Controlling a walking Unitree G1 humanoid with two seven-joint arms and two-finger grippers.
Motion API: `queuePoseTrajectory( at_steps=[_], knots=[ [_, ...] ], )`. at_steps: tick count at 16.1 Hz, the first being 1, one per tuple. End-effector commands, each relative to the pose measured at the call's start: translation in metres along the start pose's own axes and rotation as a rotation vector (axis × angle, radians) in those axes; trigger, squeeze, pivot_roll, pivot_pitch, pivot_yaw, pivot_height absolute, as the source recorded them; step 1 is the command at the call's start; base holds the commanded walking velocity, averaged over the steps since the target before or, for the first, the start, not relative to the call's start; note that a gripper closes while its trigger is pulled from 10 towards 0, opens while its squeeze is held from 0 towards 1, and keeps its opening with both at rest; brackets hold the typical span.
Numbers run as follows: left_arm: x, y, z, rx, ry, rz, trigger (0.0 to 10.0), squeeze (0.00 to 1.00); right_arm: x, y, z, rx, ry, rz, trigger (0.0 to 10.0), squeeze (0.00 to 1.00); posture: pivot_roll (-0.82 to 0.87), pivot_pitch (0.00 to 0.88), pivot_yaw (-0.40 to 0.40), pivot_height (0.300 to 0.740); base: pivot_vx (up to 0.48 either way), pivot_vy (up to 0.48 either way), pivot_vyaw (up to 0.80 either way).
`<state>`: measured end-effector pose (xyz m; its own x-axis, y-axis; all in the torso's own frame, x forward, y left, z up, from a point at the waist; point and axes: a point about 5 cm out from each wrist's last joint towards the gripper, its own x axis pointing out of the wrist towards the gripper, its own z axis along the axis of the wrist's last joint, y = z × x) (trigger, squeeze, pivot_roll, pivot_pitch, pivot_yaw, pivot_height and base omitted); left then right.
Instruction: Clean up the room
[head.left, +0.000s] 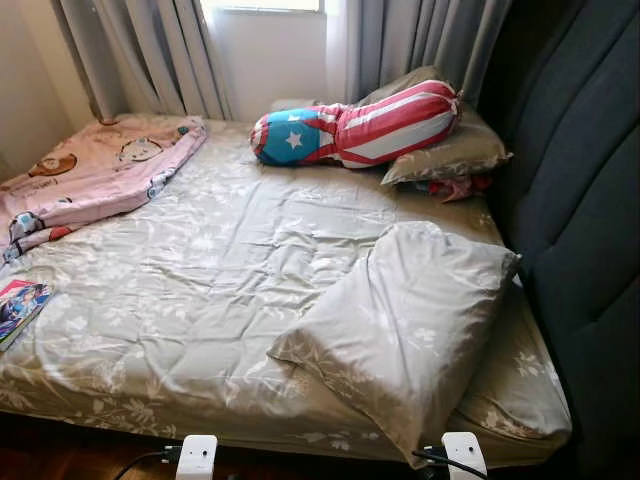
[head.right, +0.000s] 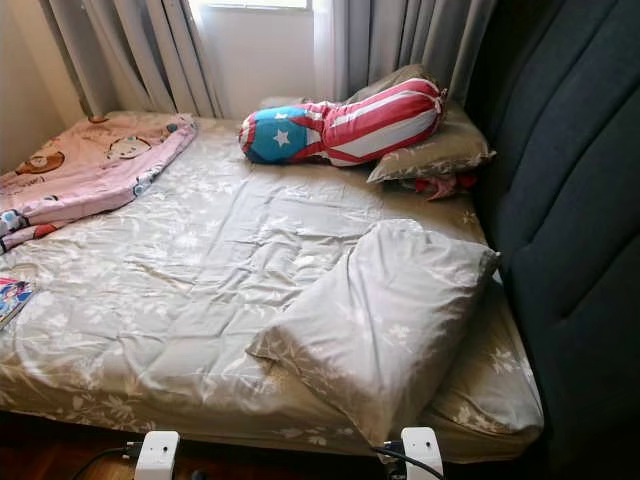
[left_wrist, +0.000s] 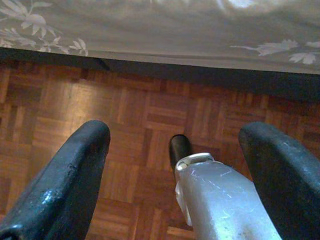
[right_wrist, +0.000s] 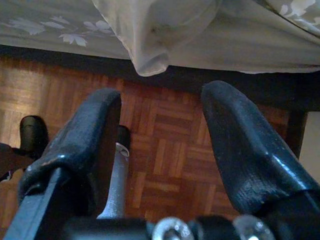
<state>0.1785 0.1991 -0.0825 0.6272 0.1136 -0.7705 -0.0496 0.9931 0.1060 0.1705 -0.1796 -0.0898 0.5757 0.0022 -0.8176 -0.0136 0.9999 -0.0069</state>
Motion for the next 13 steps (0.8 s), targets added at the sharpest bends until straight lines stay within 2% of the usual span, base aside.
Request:
queuePoseTrajectory(
  at_steps=[1, 13],
  knots=[
    [0.0002, 0.0016, -0.0005, -0.008, 0.011, 0.006, 10.0, 0.00, -0.0001, -0.0016, 0.0005, 0.006, -0.003, -0.007, 10.0, 0.00, -0.04, 0.000, -0.056, 0.740, 0.000, 0.000, 0.00],
    [-0.0001, 0.0052, -0.0009, -0.013, 0.009, 0.016, 10.0, 0.00, -0.0001, -0.0020, 0.0011, 0.007, -0.007, -0.004, 10.0, 0.00, -0.04, 0.000, -0.056, 0.740, 0.020, 0.000, 0.00]
  ],
)
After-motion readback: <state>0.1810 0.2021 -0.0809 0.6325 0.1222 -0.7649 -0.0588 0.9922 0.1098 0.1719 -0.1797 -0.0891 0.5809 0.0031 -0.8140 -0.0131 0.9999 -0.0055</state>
